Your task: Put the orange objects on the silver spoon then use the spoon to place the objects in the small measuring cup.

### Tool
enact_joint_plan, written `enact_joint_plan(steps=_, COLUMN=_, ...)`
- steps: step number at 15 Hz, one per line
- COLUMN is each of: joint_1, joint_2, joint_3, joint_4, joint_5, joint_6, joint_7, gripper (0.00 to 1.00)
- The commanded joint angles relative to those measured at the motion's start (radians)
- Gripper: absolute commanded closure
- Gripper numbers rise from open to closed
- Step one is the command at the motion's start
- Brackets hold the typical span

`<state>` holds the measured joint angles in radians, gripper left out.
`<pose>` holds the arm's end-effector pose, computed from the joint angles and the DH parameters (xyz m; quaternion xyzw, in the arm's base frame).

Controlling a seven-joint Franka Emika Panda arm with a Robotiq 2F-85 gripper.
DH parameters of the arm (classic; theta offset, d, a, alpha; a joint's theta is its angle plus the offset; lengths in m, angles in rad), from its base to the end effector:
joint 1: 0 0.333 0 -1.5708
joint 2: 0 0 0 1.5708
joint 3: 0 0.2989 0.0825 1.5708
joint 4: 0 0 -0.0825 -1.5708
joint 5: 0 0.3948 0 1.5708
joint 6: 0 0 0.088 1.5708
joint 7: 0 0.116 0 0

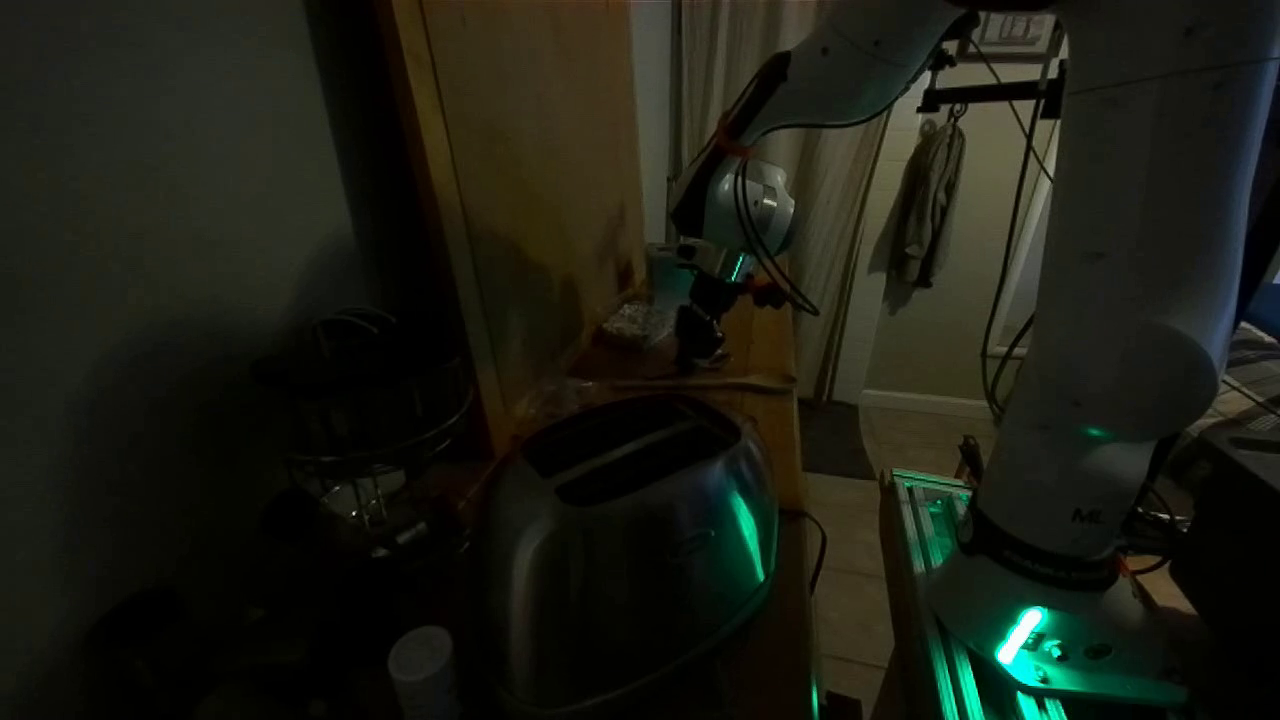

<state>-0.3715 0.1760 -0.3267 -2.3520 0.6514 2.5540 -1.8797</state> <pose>0.3917 -0.3404 0.2280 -0.9362 -0.3144 -0.1558 0.0205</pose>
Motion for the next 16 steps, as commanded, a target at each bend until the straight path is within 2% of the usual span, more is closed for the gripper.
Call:
enact_joint_plan(steps=1, joint_1=-0.010, joint_2=-0.019, joint_3=0.017, joint_4=-0.004, joint_5=-0.058, joint_6=0.007, joint_7=0.052, gripper=0.31)
enact_joint_plan(steps=5, joint_1=0.007, joint_2=-0.096, joint_3=0.014, joint_4=-0.035, joint_5=-0.161, joint_6=0.020, joint_7=0.122, gripper=0.03)
enact_joint_plan(steps=12, joint_1=0.032, joint_2=-0.277, joint_3=0.013, joint_4=-0.069, joint_5=-0.357, joint_6=0.016, joint_7=0.258, gripper=0.00)
enact_joint_plan(steps=15, joint_1=0.043, joint_2=-0.357, joint_3=0.012, joint_4=-0.111, joint_5=-0.449, joint_6=-0.027, joint_7=0.323, gripper=0.00)
enact_joint_plan(steps=16, joint_1=0.054, joint_2=-0.279, joint_3=-0.008, joint_4=-0.053, joint_5=-0.391, joint_6=-0.009, joint_7=0.278, gripper=0.00)
